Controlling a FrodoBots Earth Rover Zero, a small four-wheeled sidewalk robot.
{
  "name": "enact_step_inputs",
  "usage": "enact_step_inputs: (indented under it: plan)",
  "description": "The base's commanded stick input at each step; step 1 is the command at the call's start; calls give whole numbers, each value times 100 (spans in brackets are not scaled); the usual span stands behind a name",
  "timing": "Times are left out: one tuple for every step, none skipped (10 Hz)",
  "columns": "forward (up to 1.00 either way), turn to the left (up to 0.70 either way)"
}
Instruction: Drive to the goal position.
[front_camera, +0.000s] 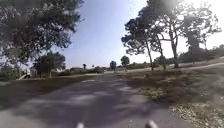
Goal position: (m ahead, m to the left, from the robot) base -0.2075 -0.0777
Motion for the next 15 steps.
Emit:
enact_step_inputs:
  plan:
    - [10,-1]
    - [11,-1]
    - [10,-1]
    - [10,-1]
    - [11,-1]
    - [11,-1]
    - [10,-1]
    - [10,-1]
    - [10,-1]
    - [10,-1]
    - [10,-1]
    - [11,-1]
    - [11,-1]
    - [11,-1]
    - [10,-1]
